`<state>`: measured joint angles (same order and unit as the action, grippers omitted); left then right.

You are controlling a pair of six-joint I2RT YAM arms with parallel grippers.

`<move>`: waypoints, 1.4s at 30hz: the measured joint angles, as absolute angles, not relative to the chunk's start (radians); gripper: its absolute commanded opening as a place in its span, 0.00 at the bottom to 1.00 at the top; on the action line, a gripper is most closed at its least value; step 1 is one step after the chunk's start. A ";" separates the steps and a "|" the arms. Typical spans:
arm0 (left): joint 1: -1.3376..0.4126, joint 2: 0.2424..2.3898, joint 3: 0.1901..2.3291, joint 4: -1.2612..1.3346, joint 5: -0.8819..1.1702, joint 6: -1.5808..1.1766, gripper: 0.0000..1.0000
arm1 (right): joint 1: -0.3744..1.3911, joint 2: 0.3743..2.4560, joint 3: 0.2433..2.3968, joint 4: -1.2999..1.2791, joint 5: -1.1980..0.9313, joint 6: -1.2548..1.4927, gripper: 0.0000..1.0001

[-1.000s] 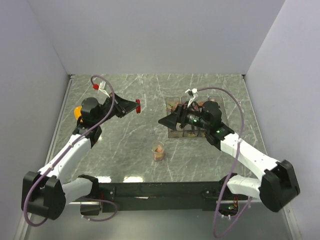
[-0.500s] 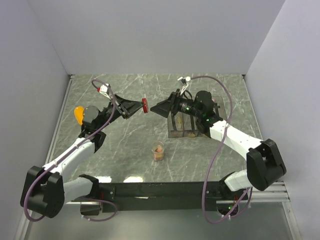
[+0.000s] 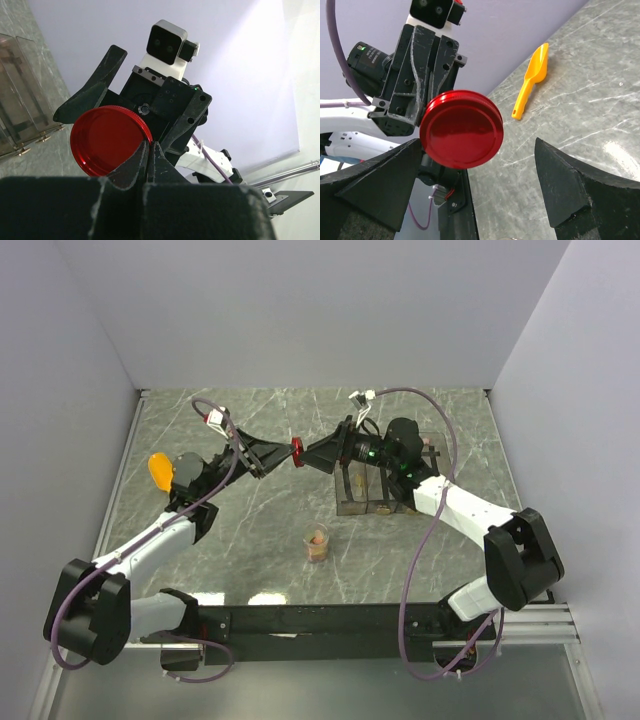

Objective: Pack the candies
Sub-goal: Pick up the bottle lid at the center of the board.

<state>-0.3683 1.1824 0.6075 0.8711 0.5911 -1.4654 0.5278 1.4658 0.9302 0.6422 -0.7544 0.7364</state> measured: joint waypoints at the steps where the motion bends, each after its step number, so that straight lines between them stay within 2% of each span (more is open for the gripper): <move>1: -0.371 1.182 0.607 0.871 0.591 -1.465 0.01 | 0.528 1.467 0.931 0.645 -0.755 0.737 1.00; 11: -0.382 1.182 0.607 0.866 0.599 -1.461 0.01 | 0.528 1.474 0.937 0.662 -0.788 0.743 0.98; 19: -0.388 1.182 0.607 0.862 0.606 -1.460 0.01 | 0.528 1.475 0.938 0.677 -0.807 0.749 0.87; 23: -0.388 1.181 0.607 0.842 0.606 -1.451 0.01 | 0.529 1.475 0.939 0.681 -0.814 0.750 0.74; 26: -0.388 1.176 0.609 0.828 0.607 -1.434 0.01 | 0.529 1.477 0.945 0.670 -0.815 0.748 0.53; 32: -0.388 1.160 0.612 0.796 0.606 -1.407 0.02 | 0.530 1.477 0.949 0.661 -0.820 0.738 0.35; 34: -0.388 1.160 0.612 0.795 0.606 -1.403 0.03 | 0.530 1.477 0.949 0.659 -0.821 0.735 0.33; 37: -0.388 1.160 0.612 0.793 0.606 -1.396 0.16 | 0.530 1.477 0.949 0.658 -0.821 0.734 0.28; 38: -0.388 1.159 0.612 0.788 0.606 -1.391 0.30 | 0.531 1.477 0.949 0.657 -0.821 0.734 0.26; 40: -0.388 1.158 0.612 0.769 0.604 -1.372 0.45 | 0.531 1.477 0.949 0.655 -0.822 0.729 0.25; 42: -0.388 1.148 0.614 0.729 0.601 -1.346 0.53 | 0.532 1.477 0.949 0.642 -0.821 0.716 0.24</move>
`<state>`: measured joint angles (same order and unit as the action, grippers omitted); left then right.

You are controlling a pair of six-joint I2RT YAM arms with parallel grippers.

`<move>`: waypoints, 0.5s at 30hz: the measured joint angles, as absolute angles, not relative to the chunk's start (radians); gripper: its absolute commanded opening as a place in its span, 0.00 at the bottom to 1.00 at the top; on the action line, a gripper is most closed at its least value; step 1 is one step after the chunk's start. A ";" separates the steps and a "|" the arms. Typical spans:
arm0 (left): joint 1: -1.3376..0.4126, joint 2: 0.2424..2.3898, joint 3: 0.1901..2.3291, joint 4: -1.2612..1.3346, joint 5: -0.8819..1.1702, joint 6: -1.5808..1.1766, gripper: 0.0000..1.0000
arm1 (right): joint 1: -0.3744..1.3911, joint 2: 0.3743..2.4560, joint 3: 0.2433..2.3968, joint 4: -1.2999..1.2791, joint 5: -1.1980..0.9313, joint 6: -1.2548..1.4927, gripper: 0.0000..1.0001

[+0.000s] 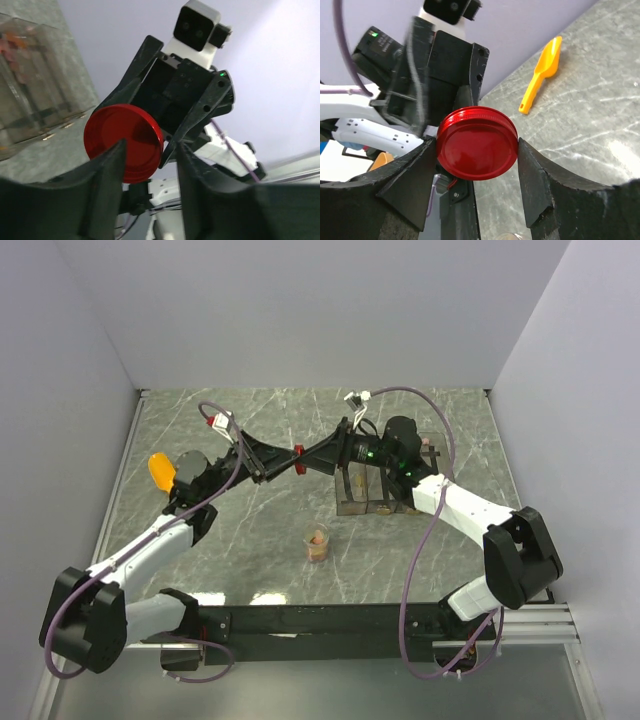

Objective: Pack the candies
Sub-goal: Pick up the bottle lid at the center of the board, then close the bottle lid on the packing bottle.

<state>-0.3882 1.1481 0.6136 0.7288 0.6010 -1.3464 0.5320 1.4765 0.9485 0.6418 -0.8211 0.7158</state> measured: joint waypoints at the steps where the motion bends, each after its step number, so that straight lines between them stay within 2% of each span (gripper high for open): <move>1: -0.388 1.140 0.616 0.703 0.598 -1.332 0.57 | 0.533 1.476 0.949 0.625 -0.820 0.706 0.24; 2: -0.387 1.129 0.621 0.670 0.591 -1.308 0.66 | 0.533 1.474 0.949 0.603 -0.816 0.692 0.23; 5: -0.384 1.071 0.663 0.501 0.536 -1.192 0.82 | 0.534 1.464 0.951 0.492 -0.796 0.628 0.22; 9: -0.381 0.963 0.777 0.209 0.364 -0.965 0.99 | 0.539 1.432 0.987 0.251 -0.734 0.514 0.21; 15: -0.380 0.796 0.871 -0.083 0.007 -0.624 1.00 | 0.590 1.392 1.127 -0.163 -0.569 0.335 0.20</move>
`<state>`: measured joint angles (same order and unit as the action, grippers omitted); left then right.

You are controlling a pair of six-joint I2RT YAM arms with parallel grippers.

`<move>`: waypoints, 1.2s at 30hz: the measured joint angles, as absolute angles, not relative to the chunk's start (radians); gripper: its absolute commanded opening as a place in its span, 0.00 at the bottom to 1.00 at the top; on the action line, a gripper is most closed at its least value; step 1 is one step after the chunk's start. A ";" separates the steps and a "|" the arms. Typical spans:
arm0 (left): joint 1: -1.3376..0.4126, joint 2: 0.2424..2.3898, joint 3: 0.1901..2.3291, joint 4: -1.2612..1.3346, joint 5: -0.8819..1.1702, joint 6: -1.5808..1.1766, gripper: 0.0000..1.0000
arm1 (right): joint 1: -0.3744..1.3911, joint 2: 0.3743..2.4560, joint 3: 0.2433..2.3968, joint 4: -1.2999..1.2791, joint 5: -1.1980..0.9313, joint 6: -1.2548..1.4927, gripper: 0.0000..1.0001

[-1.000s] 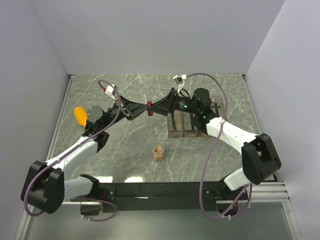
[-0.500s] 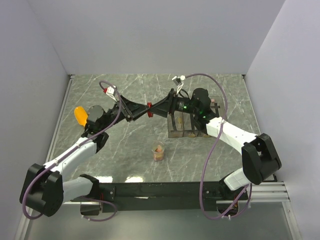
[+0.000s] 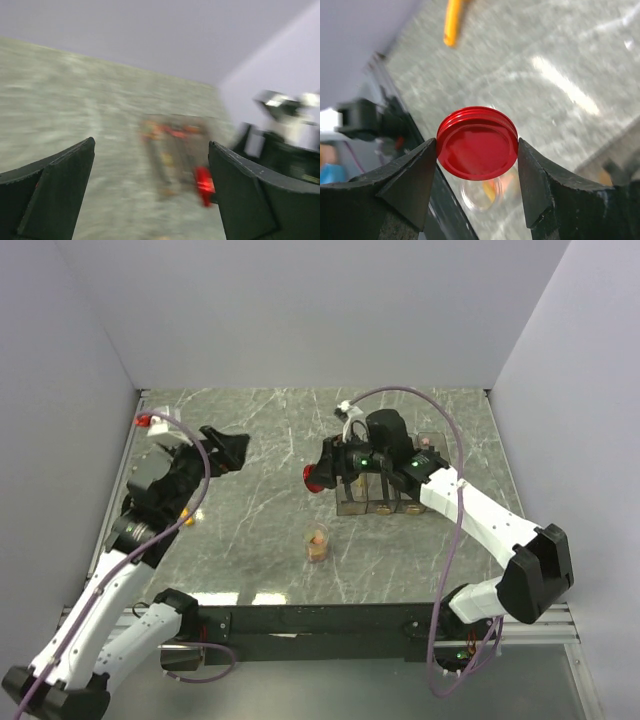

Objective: Pack the candies
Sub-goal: Close the bottle lid on the packing bottle.

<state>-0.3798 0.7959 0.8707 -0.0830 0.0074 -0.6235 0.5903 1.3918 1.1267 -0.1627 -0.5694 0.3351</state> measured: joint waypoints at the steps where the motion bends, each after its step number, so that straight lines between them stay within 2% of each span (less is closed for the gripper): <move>1: -0.380 0.773 0.869 -0.120 -0.050 -0.578 0.99 | 0.609 1.391 1.153 -0.229 -0.531 0.310 0.20; 6: -0.379 0.664 0.783 -0.216 -0.315 -0.424 0.99 | 0.727 1.401 1.258 -0.514 -0.343 0.235 0.20; 13: -0.378 0.574 0.638 -0.286 -0.478 -0.360 0.99 | 0.912 1.496 1.327 -0.751 -0.114 0.213 0.19; 23: -0.378 0.569 0.638 -0.296 -0.502 -0.334 0.99 | 1.032 1.637 1.440 -0.921 0.062 0.215 0.19; 36: -0.368 0.578 0.638 -0.299 -0.494 -0.334 1.00 | 1.038 1.692 1.508 -0.959 0.097 0.212 0.19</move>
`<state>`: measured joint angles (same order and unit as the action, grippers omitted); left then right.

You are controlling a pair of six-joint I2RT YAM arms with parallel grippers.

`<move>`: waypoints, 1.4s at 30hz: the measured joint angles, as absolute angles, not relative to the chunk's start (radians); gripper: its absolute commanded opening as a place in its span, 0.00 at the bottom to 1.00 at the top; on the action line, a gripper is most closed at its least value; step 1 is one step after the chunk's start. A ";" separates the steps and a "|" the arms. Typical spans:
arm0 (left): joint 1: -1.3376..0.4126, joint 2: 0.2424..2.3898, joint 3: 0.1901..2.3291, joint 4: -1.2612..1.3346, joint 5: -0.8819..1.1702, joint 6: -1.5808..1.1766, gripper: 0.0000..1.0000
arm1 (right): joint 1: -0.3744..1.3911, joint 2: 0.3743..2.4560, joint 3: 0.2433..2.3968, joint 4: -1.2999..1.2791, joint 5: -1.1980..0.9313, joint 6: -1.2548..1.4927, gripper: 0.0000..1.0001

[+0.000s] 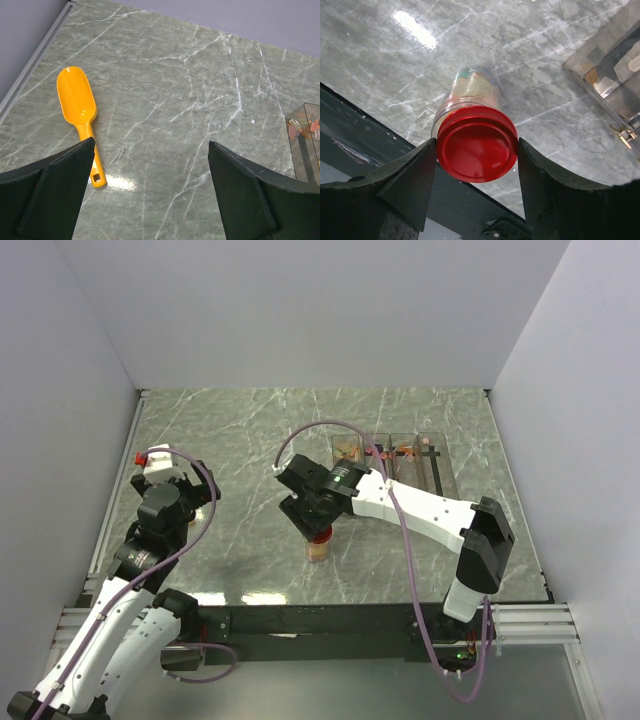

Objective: Pack the candies
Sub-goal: Close the bottle lid on the packing bottle.

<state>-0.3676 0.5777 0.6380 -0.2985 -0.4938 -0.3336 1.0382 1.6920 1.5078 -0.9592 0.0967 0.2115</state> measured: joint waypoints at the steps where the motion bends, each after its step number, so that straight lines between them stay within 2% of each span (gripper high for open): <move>1: -0.368 0.578 0.638 -0.299 -0.494 -0.334 1.00 | 1.039 1.699 1.508 -0.960 0.096 0.211 0.19; 32: -0.350 0.586 0.638 -0.299 -0.460 -0.333 0.99 | 1.082 1.758 1.550 -0.987 0.136 0.220 0.24; 42: -0.347 0.586 0.638 -0.299 -0.460 -0.333 0.99 | 1.088 1.699 1.465 -0.905 0.178 0.277 0.22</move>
